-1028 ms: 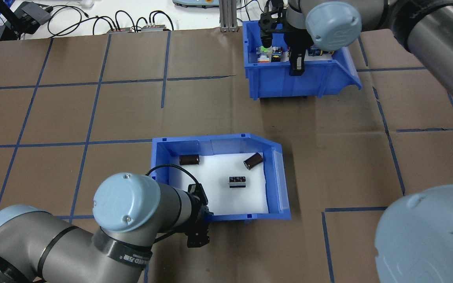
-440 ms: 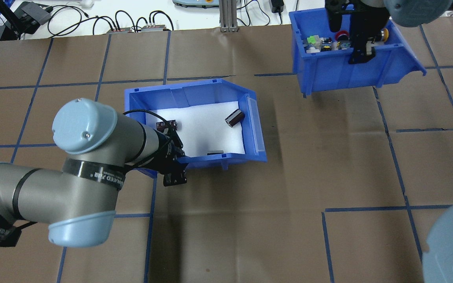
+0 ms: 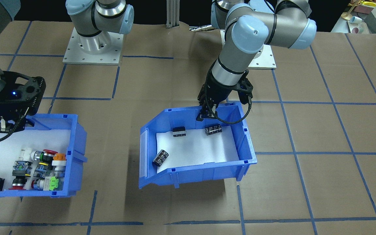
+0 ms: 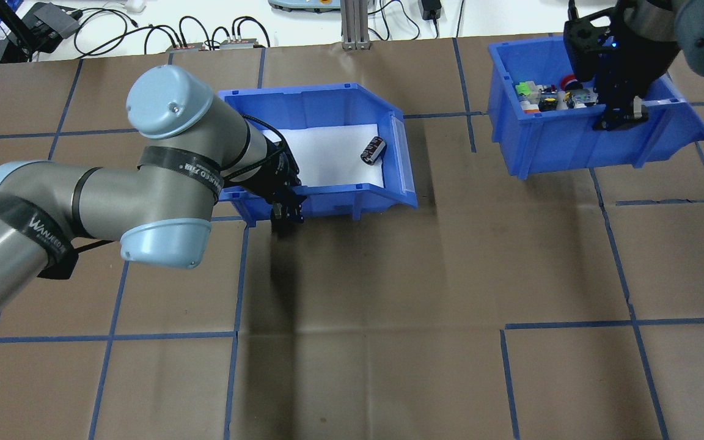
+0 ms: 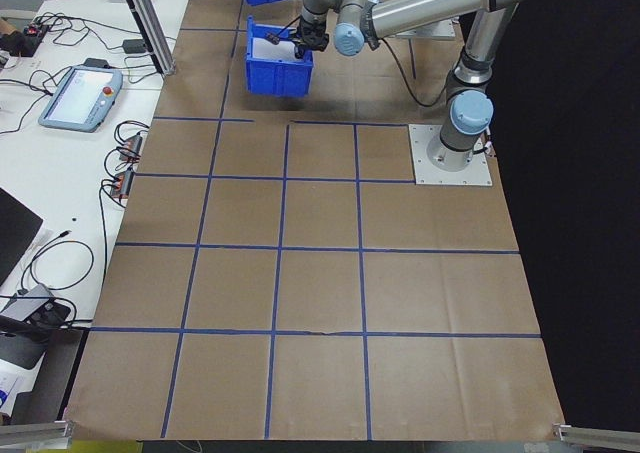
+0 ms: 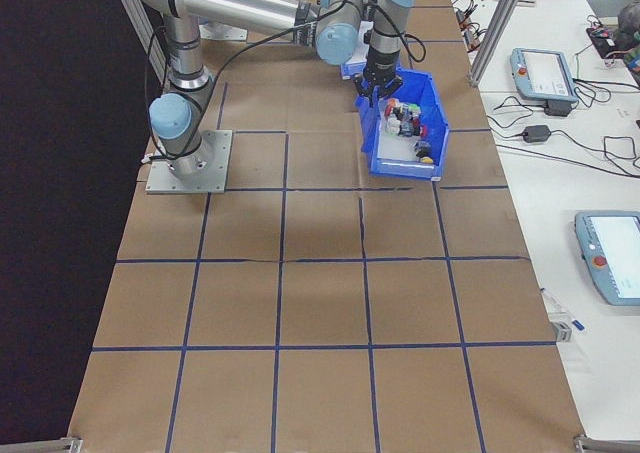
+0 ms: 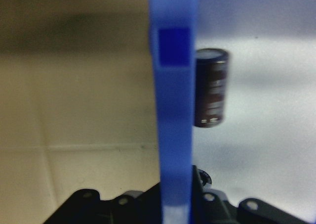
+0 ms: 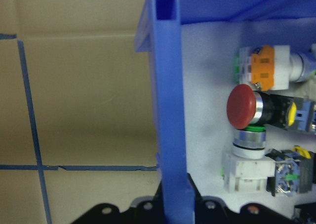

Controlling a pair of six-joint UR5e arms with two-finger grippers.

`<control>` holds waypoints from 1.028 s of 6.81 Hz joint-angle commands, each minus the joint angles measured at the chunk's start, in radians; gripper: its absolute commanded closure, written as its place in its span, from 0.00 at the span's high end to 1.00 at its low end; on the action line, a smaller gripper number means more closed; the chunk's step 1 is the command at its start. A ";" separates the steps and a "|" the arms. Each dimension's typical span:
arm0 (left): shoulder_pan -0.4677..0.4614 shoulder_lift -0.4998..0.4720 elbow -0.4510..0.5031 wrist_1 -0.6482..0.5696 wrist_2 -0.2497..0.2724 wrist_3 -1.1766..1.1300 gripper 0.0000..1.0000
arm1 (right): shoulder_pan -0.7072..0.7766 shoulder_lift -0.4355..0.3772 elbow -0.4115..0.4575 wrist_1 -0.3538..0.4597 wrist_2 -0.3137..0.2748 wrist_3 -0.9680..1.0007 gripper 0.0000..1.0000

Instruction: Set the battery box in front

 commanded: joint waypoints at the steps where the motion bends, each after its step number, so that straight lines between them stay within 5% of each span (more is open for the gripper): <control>1: -0.034 -0.155 0.127 0.006 -0.004 -0.004 0.00 | -0.072 -0.138 0.161 -0.005 0.010 -0.090 0.05; 4: -0.063 -0.261 0.251 0.012 -0.097 -0.050 0.00 | -0.094 -0.288 0.338 -0.008 0.010 -0.121 0.05; 5: -0.062 -0.270 0.264 0.012 -0.163 -0.082 0.00 | -0.095 -0.315 0.360 -0.002 0.010 -0.121 0.05; 7: -0.059 -0.305 0.276 0.017 -0.201 -0.078 0.00 | -0.094 -0.335 0.367 0.004 0.010 -0.116 0.05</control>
